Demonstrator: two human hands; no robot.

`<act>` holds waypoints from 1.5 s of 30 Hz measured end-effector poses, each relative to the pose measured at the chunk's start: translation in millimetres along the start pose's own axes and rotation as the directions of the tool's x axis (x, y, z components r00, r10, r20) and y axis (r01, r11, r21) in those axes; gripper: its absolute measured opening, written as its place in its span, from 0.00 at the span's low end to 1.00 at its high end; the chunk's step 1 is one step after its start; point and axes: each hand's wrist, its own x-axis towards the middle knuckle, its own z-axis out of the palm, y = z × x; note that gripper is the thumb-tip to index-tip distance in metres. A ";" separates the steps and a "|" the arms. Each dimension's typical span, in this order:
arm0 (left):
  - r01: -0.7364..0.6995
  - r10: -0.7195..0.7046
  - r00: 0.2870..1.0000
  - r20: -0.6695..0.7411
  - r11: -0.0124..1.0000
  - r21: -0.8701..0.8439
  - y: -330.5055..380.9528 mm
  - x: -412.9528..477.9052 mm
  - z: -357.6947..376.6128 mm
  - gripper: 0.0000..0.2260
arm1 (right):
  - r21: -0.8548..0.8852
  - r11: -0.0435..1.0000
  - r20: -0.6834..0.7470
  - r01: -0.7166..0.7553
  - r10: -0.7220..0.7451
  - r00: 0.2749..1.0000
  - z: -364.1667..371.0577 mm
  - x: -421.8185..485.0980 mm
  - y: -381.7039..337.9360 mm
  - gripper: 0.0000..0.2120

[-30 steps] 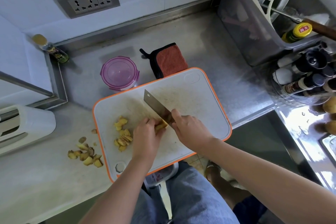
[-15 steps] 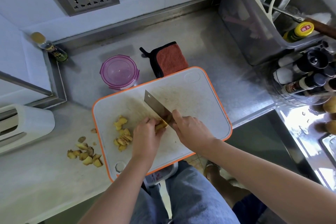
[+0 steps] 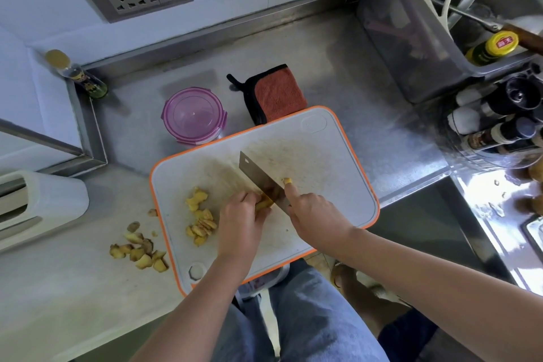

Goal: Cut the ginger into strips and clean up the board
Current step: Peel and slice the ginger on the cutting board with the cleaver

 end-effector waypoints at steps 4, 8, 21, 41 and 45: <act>-0.010 0.010 1.000 0.006 1.000 -0.005 -5.9 0.5 3.9 0.09 | -0.005 1.000 -0.018 0.012 -0.012 1.000 1.2 17.4 -6.7 0.13; -0.028 0.029 0.999 0.020 1.000 -0.005 -9.5 0.2 6.2 0.07 | -0.004 1.000 -0.046 0.027 -0.028 0.999 7.7 31.0 -14.6 0.10; -0.036 0.036 0.999 0.029 0.999 -0.006 -7.1 -2.0 3.3 0.09 | 0.319 0.945 -0.208 -0.067 0.138 0.968 12.0 31.2 -11.5 0.07; 0.068 -0.068 0.998 0.002 0.994 -0.085 -5.7 -1.9 0.7 0.11 | 0.091 0.995 -0.065 -0.041 0.047 0.997 -13.0 -7.2 -16.2 0.10; 0.054 -0.054 0.999 0.005 0.995 -0.082 -5.2 -1.5 -0.6 0.11 | 0.079 0.996 -0.057 -0.041 0.046 0.997 -13.0 -8.3 -13.4 0.10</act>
